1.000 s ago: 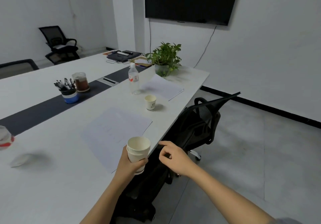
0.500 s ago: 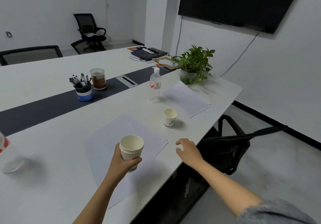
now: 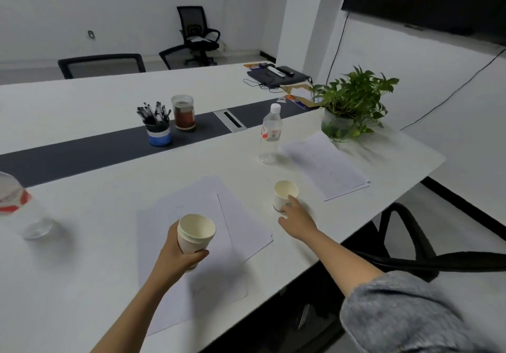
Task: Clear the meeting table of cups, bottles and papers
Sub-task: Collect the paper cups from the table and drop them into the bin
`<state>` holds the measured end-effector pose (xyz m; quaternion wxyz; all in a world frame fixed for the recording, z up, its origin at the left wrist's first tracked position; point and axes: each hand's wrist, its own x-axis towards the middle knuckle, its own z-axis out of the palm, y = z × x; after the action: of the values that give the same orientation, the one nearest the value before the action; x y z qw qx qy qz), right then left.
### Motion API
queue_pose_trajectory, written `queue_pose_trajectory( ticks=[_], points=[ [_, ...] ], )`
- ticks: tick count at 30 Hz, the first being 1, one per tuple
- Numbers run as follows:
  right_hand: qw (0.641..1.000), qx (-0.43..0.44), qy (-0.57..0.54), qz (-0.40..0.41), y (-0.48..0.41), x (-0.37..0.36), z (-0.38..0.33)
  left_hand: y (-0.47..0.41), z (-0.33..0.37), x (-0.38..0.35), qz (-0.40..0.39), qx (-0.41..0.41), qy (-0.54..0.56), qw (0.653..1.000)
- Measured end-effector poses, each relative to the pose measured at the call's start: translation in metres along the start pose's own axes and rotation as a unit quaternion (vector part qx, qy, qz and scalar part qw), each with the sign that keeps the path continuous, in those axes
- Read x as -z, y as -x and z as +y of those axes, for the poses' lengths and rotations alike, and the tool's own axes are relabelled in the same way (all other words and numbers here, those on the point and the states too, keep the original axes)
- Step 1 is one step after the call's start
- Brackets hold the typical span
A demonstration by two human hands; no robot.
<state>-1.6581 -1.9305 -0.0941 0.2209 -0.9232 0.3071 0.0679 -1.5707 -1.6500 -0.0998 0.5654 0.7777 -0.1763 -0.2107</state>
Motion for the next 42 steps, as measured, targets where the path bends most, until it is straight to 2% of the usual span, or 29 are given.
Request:
queue_pose_trajectory(
  ticks=[7, 11, 14, 16, 20, 22, 25, 28, 35, 37, 39, 42],
  points=[
    [0.998, 0.032, -0.012, -0.055, -0.045, 0.004, 0.025, 0.015, 0.007, -0.028, 0.096, 0.052, -0.012, 0.994],
    [0.999, 0.028, -0.031, -0.028, -0.054, -0.005, 0.029, 0.03, 0.013, -0.037, 0.162, 0.078, -0.013, 0.984],
    [0.997, 0.077, 0.003, -0.007, -0.04, -0.004, 0.004, 0.052, 0.012, -0.038, 0.199, 0.11, -0.016, 0.974],
    [0.987, 0.155, -0.04, -0.011, -0.025, 0.001, -0.026, 0.068, 0.012, -0.032, 0.229, 0.135, -0.021, 0.964],
    [0.933, 0.32, -0.159, -0.048, 0.029, 0.019, -0.101, 0.096, 0.017, -0.008, 0.274, 0.153, -0.036, 0.949],
    [0.897, 0.379, -0.213, -0.081, 0.062, 0.022, -0.131, 0.111, 0.02, 0.005, 0.3, 0.149, -0.035, 0.941],
    [0.847, 0.453, -0.239, -0.141, 0.113, 0.012, -0.17, 0.149, 0.027, 0.026, 0.34, 0.127, -0.038, 0.931],
    [0.805, 0.507, -0.218, -0.217, 0.166, -0.014, -0.204, 0.202, 0.028, 0.051, 0.384, 0.104, -0.062, 0.915],
    [0.722, 0.58, -0.09, -0.368, 0.315, -0.105, -0.276, 0.382, -0.025, 0.109, 0.469, 0.165, -0.06, 0.865],
    [0.692, 0.614, -0.044, -0.378, 0.359, -0.129, -0.294, 0.435, -0.042, 0.122, 0.488, 0.177, -0.067, 0.852],
    [0.68, 0.635, -0.047, -0.363, 0.391, -0.143, -0.307, 0.471, -0.055, 0.131, 0.498, 0.186, -0.082, 0.843],
    [0.682, 0.645, -0.066, -0.339, 0.44, -0.162, -0.33, 0.521, -0.07, 0.143, 0.522, 0.204, -0.101, 0.822]
  ],
)
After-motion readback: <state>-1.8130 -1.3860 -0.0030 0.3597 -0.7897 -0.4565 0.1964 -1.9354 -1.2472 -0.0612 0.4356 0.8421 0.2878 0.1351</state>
